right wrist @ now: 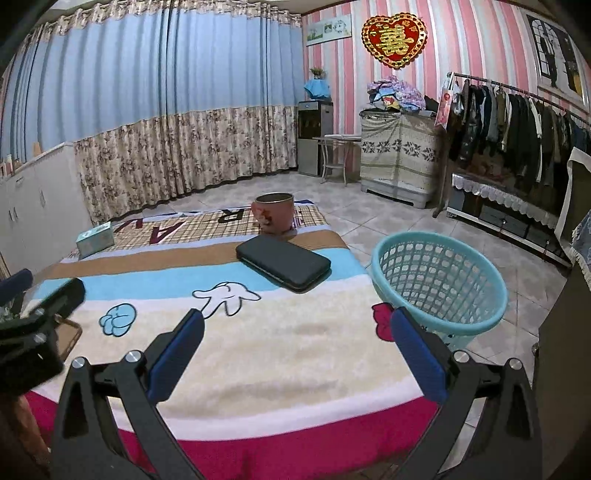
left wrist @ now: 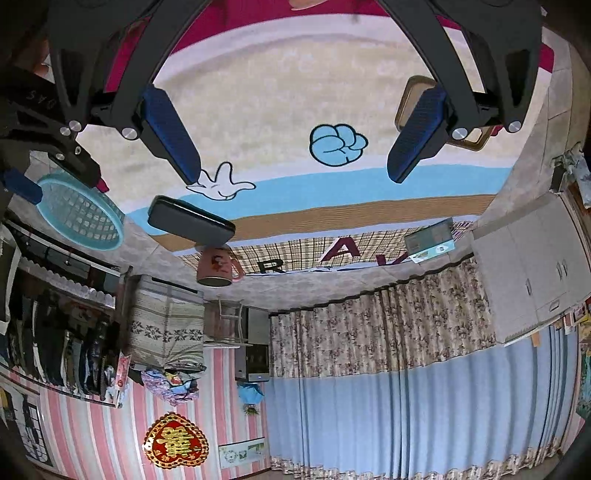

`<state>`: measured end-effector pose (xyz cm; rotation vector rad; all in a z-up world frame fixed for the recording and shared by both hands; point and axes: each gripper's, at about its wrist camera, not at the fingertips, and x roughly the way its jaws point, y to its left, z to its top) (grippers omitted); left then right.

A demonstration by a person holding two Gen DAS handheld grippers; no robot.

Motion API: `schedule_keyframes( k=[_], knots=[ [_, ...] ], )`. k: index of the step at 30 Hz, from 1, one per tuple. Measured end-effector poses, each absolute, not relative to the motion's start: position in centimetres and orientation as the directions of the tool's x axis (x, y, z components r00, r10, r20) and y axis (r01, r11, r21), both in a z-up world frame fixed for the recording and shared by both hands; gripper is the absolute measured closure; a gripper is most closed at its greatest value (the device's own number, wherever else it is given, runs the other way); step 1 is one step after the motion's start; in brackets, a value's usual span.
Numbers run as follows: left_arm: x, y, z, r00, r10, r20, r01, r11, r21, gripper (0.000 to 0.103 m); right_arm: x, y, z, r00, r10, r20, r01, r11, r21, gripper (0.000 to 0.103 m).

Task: Collect trash

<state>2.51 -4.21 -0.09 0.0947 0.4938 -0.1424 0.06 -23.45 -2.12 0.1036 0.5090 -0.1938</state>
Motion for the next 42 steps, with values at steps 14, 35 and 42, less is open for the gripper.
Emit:
schedule_keyframes(
  k=[14,35,42],
  knots=[
    [1.9,-3.8,-1.0,0.867,-0.124,-0.483,0.174,0.983,0.059,0.005,-1.4,-23.2,-1.9,0.863,-0.215,-0.457,0.243,0.97,0.002,0.004],
    [2.2,-3.7,-0.5,0.873,-0.145,-0.465,0.182,0.983,0.034,0.005,-1.4,-23.9,-1.8,0.868,-0.219,-0.445,0.246,0.969,0.003,0.004],
    [2.2,-3.7,-0.5,0.878,-0.138,-0.458,0.175,0.984,0.04,0.005,-1.3,-23.5,-1.6,0.873,-0.222,-0.435,0.243,0.97,-0.008,0.005]
  ],
)
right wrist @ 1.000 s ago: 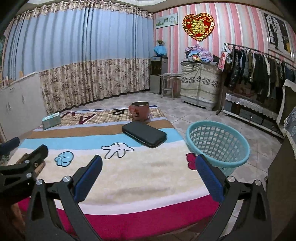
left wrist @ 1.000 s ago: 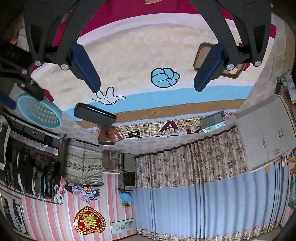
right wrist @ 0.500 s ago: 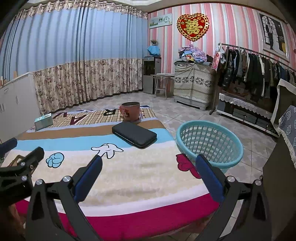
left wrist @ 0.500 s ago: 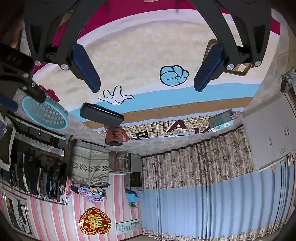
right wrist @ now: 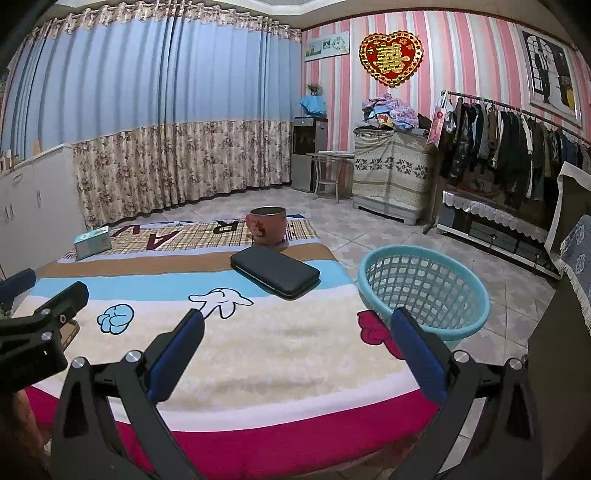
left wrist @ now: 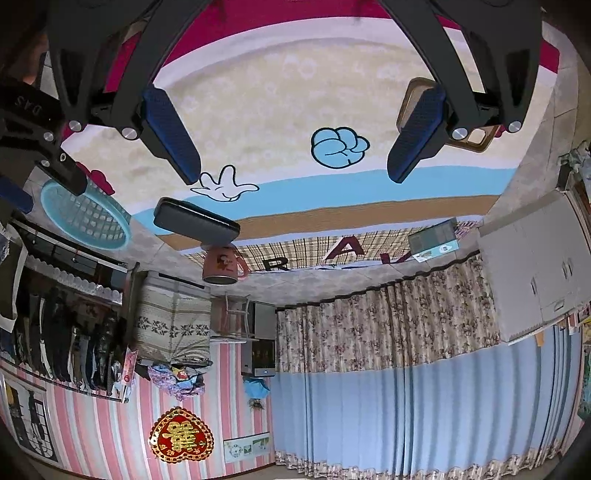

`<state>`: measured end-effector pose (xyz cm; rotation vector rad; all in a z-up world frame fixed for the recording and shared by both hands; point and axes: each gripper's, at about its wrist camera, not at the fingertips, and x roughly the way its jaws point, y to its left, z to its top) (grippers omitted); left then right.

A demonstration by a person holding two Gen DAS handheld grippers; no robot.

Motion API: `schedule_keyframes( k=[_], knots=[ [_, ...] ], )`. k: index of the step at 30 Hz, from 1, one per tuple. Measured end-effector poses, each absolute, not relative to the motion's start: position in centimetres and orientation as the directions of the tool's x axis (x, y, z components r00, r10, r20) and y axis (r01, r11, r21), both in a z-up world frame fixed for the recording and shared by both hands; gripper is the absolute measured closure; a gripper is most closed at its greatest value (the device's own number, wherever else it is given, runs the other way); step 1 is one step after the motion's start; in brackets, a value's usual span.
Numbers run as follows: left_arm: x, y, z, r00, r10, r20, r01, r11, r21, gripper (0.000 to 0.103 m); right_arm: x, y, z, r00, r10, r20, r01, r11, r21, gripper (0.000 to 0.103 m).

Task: Collect trash

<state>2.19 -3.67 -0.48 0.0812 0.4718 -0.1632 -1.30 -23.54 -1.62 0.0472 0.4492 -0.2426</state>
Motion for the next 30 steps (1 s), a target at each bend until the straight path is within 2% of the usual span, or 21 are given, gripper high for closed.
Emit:
schedule_keyframes(
  k=[30],
  knots=[
    [2.16,-3.58,-0.47,0.877,-0.134,-0.461,0.175,0.983,0.046,0.005,-1.24,-23.57,-1.73,0.871,-0.225,-0.437,0.241,0.97,-0.019,0.005]
  ],
)
